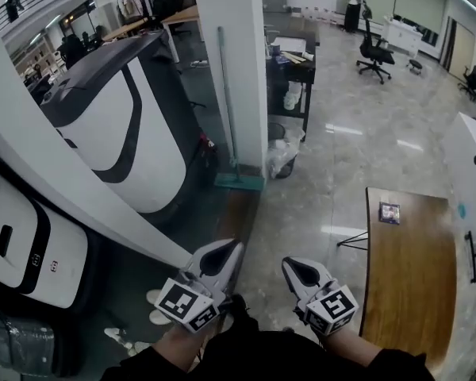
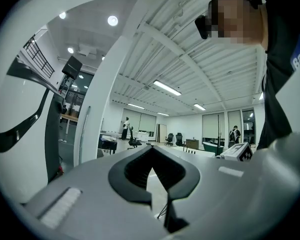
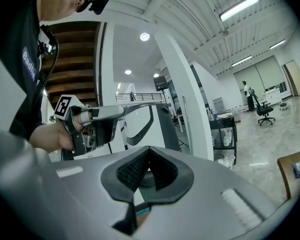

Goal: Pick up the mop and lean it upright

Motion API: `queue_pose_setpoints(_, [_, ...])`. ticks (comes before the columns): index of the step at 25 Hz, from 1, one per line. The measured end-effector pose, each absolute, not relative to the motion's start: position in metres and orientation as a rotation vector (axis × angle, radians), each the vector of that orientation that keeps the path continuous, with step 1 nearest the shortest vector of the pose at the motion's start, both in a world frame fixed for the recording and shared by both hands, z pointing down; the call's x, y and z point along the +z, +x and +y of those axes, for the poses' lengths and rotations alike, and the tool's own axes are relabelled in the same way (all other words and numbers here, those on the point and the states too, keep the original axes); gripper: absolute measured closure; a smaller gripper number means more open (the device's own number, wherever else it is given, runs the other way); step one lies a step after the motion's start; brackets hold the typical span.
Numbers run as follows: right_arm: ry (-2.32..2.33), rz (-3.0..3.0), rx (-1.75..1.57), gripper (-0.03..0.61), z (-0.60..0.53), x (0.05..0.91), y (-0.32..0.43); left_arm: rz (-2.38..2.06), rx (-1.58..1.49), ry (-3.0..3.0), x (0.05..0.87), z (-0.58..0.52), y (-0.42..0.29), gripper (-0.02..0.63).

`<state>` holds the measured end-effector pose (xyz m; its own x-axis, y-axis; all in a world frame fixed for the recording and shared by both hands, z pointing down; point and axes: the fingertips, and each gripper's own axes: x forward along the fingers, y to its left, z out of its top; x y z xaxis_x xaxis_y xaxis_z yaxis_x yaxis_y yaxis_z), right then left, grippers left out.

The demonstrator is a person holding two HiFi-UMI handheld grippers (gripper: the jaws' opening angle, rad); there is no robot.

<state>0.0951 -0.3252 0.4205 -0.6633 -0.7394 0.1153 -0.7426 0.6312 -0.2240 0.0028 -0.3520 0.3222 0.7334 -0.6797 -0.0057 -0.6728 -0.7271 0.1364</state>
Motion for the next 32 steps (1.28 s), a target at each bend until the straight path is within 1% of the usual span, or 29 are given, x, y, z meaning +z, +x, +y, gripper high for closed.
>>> queue_pose_setpoints(6, [1.228,-2.848,0.479,0.575,-0.266,0.427,0.107,-1.046,-0.054,2.736,0.342,-0.281,0.028,0.595])
queue_pose_setpoints(15, [1.304,-2.814,0.390,0.577,-0.226,0.401,0.102,-0.885,-0.141,2.705,0.341,-0.221,0.029,0.595])
queue_pose_setpoints(21, [1.313,-2.803,0.345,0.577,-0.220,0.387,0.085,-0.845,-0.163,2.736,0.330,-0.214,0.017,0.595])
queue_pose_setpoints(32, [1.353,-2.787,0.357,0.577,-0.218,0.391,0.070,-0.823,-0.165,2.743,0.333,-0.212,-0.001,0.595])
